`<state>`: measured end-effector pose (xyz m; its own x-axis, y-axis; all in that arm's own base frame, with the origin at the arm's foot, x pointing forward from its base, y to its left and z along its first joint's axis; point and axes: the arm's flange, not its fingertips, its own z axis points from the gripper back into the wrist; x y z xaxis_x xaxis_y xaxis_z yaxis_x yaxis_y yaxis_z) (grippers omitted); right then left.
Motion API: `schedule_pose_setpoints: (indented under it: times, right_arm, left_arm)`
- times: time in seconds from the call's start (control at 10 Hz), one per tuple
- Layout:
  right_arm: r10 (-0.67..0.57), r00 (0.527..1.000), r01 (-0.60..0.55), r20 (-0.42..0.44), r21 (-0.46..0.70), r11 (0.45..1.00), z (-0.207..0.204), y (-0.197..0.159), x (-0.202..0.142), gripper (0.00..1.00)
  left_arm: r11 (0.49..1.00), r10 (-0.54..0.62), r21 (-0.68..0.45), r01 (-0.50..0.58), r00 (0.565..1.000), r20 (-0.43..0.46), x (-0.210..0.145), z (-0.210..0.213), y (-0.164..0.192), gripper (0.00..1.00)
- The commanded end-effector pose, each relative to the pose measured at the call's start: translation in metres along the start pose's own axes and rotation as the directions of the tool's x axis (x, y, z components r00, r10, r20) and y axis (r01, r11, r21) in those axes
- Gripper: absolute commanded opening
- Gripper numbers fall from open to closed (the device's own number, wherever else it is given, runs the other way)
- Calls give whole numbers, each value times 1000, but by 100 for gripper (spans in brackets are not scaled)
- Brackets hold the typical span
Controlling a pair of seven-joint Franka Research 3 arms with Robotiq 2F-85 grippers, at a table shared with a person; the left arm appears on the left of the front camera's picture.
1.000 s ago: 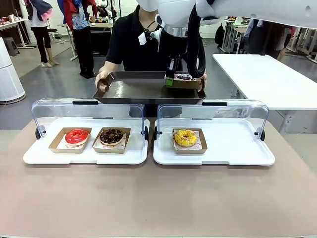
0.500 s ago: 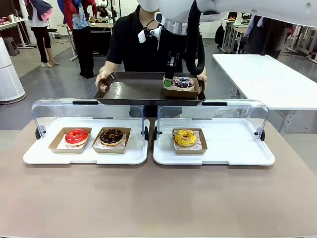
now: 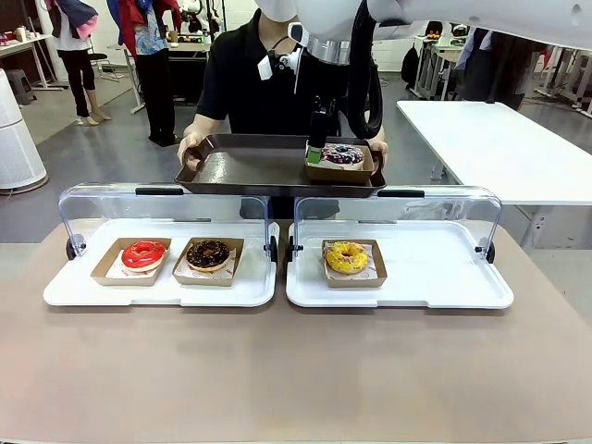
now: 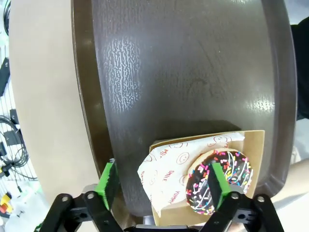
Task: Provide the desired donut to the person.
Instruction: Place the picked Paper togo box onto the Handle tray extended by the person.
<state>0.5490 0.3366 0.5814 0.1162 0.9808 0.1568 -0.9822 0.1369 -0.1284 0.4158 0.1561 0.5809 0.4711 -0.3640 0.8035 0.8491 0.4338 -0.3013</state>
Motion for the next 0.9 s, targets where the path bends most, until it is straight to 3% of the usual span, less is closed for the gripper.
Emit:
schedule_pose_setpoints:
  times: [0.0, 0.4, 0.8]
  right_arm:
    - [17, 1000, -18, 15, 38, 999, 4, -4, -1, 100]
    - [77, 996, -75, -46, 42, 996, 25, 18, -31, 100]
    - [115, 992, -117, -50, -47, 992, 77, 60, -168, 100]
  left_arm:
    - [1000, -3, 0, 3, 1000, 5, 0, 2, -1, 100]
    - [1000, -3, 0, 3, 1000, 5, 0, 2, -1, 100]
    - [1000, -3, 0, 3, 1000, 5, 0, 2, -1, 100]
